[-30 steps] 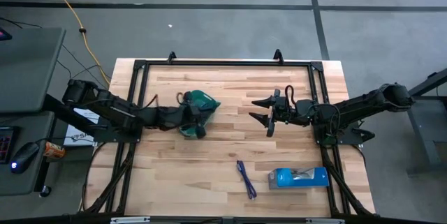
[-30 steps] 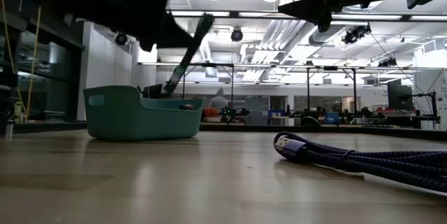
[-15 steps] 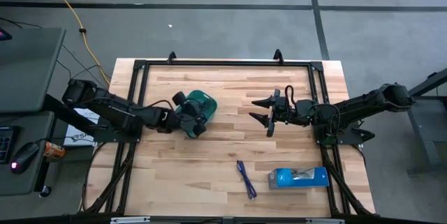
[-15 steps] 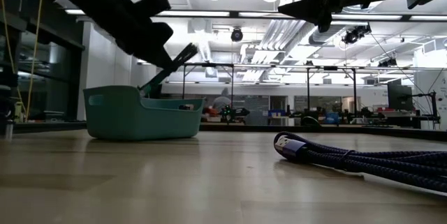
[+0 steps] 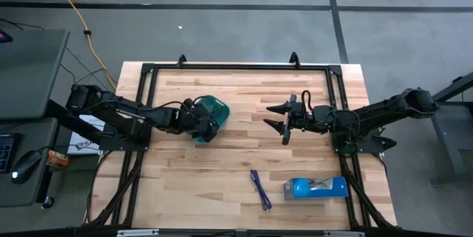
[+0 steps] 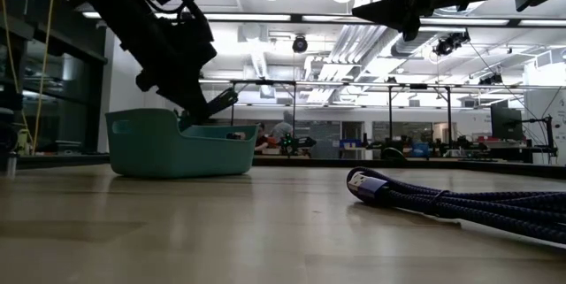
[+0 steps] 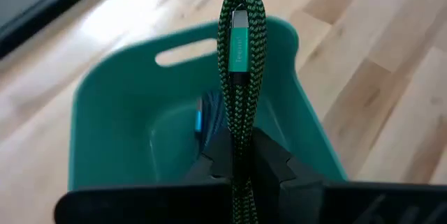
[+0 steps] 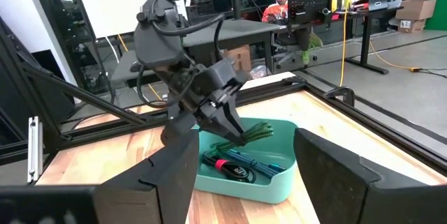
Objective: Pick and place USB-C Cables
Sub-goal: Put the green charger cable into the bin
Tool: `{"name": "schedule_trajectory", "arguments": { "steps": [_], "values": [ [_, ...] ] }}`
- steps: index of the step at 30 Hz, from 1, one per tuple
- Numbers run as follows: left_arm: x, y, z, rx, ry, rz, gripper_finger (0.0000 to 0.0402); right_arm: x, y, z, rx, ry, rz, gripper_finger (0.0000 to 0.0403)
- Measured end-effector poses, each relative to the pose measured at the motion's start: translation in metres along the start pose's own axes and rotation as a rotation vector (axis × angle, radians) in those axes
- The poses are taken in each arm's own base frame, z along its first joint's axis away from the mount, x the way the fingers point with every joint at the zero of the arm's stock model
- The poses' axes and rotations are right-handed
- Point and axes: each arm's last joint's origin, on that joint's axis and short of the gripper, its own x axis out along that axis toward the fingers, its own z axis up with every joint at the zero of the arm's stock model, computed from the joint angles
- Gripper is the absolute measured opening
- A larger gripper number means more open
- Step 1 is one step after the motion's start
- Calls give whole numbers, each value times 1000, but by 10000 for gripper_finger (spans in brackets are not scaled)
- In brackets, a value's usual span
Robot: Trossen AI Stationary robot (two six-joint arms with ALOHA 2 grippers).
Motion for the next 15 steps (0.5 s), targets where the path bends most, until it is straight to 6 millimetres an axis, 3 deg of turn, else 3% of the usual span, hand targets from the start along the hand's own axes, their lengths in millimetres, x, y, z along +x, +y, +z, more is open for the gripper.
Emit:
{"name": "schedule_trajectory", "arguments": {
  "steps": [7, 15],
  "values": [
    [-4, -9, 4, 14, 108, 40, 0, 0, 0, 0, 1, 0, 0, 227],
    [19, -24, 2, 100, 244, 71, 0, 0, 0, 0, 2, 0, 0, 227]
  ]
}}
